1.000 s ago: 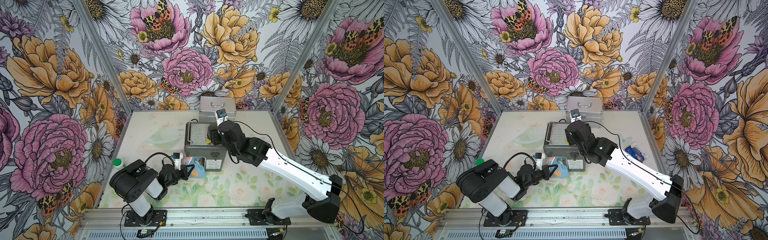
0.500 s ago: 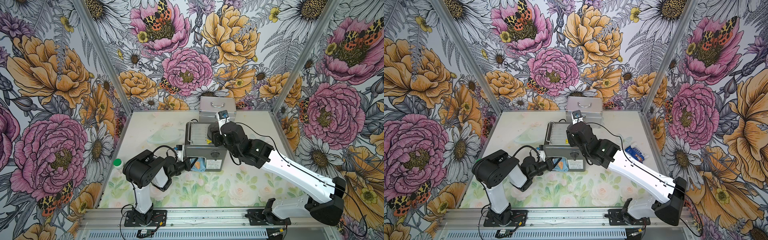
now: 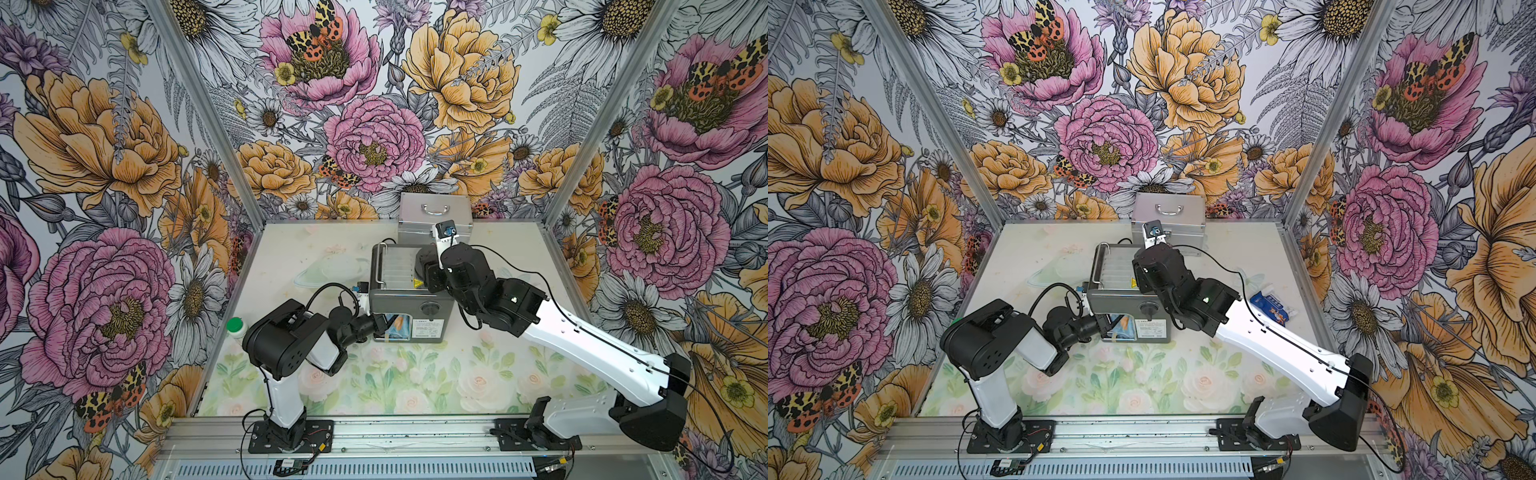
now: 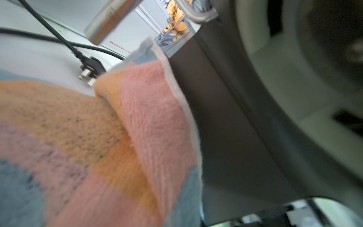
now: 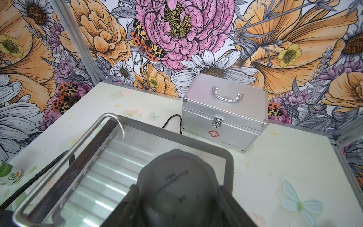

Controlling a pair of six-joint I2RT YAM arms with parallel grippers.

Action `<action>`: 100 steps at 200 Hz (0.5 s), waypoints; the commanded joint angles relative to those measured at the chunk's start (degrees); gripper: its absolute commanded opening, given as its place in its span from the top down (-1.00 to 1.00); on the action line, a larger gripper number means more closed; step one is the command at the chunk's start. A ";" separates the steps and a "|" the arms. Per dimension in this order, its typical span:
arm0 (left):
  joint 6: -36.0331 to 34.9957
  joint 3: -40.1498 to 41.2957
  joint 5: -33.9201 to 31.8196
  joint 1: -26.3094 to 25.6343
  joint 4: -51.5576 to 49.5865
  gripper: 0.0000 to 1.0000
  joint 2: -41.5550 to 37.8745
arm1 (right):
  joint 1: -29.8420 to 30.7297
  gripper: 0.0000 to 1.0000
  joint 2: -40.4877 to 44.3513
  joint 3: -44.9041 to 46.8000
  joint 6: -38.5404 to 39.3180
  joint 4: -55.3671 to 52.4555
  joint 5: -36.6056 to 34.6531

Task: Wipe the surface of a coffee machine
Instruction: Wipe the dirt from the surface of the coffee machine.

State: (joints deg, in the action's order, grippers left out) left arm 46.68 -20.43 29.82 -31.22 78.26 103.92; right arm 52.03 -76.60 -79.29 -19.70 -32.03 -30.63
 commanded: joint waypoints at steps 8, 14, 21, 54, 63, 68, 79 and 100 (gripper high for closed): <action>1.85 -2.42 4.72 -1.65 2.68 1.00 -3.74 | -0.33 -0.25 -1.71 0.17 0.37 -4.88 0.12; 1.69 -2.20 4.37 -1.89 2.65 1.00 -4.12 | -0.35 -0.25 -1.64 0.15 0.25 -4.88 0.05; 1.56 -1.73 3.87 -2.04 2.61 1.00 -4.61 | -0.35 -0.25 -1.72 0.05 0.16 -4.88 0.17; 1.11 0.47 2.49 -2.07 2.60 1.00 -4.79 | -0.22 -0.23 -2.19 -0.59 0.06 -4.75 0.88; 0.77 1.14 1.90 -2.28 2.62 1.00 -4.08 | -0.20 -0.23 -2.31 -0.63 0.08 -4.73 0.84; 0.55 1.53 1.49 -2.39 2.65 1.00 -3.30 | -0.23 -0.23 -2.40 -0.61 0.04 -4.71 0.86; 0.07 2.11 0.83 -2.94 2.60 1.00 -1.33 | -0.13 -0.22 -2.47 -0.56 -0.19 -4.71 1.12; -0.92 3.14 -1.46 -4.74 2.61 1.00 1.92 | -0.08 -0.22 -2.27 -0.26 -0.17 -4.77 1.06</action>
State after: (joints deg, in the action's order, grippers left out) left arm 48.86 -18.61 29.15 -33.41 77.52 102.83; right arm 52.03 -77.36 -79.79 -19.73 -31.79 -30.59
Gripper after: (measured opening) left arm 0.064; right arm 0.613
